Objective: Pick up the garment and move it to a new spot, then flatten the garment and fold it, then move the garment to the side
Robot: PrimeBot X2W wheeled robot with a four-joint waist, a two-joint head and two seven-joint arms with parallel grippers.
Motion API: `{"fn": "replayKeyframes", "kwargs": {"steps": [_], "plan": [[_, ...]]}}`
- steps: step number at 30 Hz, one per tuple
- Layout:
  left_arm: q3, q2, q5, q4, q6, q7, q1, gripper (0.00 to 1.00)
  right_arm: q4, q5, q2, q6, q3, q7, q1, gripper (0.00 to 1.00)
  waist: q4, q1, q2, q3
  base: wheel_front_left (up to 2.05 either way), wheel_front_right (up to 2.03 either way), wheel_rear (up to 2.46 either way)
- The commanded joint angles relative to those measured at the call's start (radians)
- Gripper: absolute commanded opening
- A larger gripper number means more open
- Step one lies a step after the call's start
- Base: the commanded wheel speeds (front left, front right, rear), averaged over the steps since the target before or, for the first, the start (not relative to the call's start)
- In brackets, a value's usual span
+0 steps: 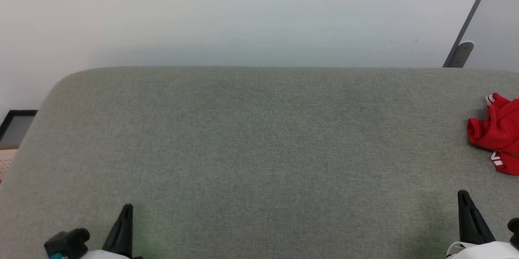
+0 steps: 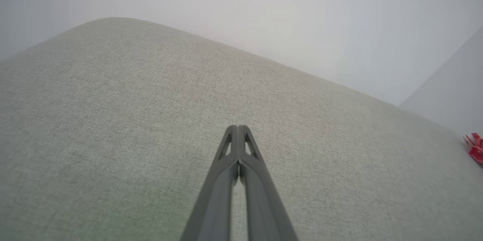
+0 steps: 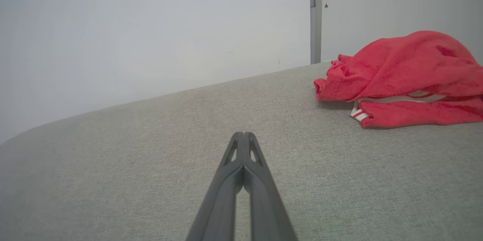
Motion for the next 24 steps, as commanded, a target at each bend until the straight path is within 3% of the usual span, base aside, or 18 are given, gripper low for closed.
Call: {"fn": "replayKeyframes", "kwargs": {"steps": [1, 24], "plan": [[0.013, 0.004, -0.041, -0.019, 0.0, 0.01, -0.028, 0.0, -0.016, 0.052, -0.001, 0.0, -0.002, 0.009, -0.023, 0.0, 0.0, 0.0, 0.0, 0.0, 0.0, 0.0, 0.0], [0.051, -0.059, -0.343, -0.044, -0.001, 0.104, -0.054, 0.0, -0.011, 0.426, 0.016, 0.0, 0.005, 0.095, -0.055, 0.0, -0.004, 0.0, 0.0, 0.0, 0.0, 0.0, 0.0]]}}
